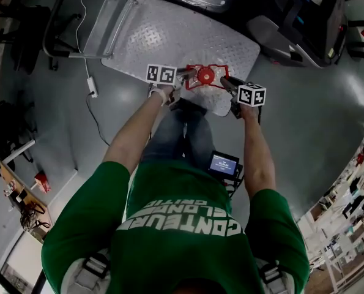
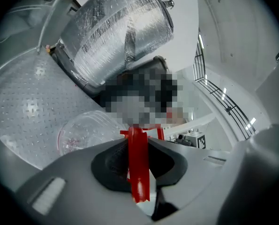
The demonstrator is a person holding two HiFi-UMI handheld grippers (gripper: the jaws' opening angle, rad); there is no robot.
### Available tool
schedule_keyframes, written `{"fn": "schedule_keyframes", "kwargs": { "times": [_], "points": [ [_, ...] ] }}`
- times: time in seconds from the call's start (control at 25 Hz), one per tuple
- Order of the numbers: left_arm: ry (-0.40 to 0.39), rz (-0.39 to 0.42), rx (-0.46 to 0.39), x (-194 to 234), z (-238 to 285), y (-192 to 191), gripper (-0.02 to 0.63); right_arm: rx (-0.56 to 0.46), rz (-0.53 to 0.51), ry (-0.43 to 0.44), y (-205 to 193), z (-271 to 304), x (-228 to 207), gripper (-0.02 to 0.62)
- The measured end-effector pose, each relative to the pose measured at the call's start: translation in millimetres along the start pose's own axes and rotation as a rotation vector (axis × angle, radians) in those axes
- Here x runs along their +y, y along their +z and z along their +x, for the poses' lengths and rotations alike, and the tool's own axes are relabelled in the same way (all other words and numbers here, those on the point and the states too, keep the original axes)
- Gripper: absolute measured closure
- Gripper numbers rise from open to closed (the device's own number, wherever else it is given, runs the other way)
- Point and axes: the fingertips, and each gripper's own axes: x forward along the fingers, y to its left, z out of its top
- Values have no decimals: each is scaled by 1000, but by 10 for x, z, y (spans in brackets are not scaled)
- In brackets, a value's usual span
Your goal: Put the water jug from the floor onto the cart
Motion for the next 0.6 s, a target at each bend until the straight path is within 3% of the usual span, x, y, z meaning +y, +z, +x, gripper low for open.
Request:
{"fn": "schedule_keyframes", "kwargs": {
  "times": [0.16,0.24,0.44,0.6],
  "points": [
    [48,-72,-57,164,-10,108,535,30,4,-22,8,91,-84,520],
    [41,-104,-77,187,-13,136,504,36,5,-45,24,113,-141,519],
    [81,-59,-93,235,-37,239,394,53,-4,-97,127,168,-294,514],
    [103,-80,-122,246,-148,342,353,37,-5,-157,259,70,-386,452]
  ]
}}
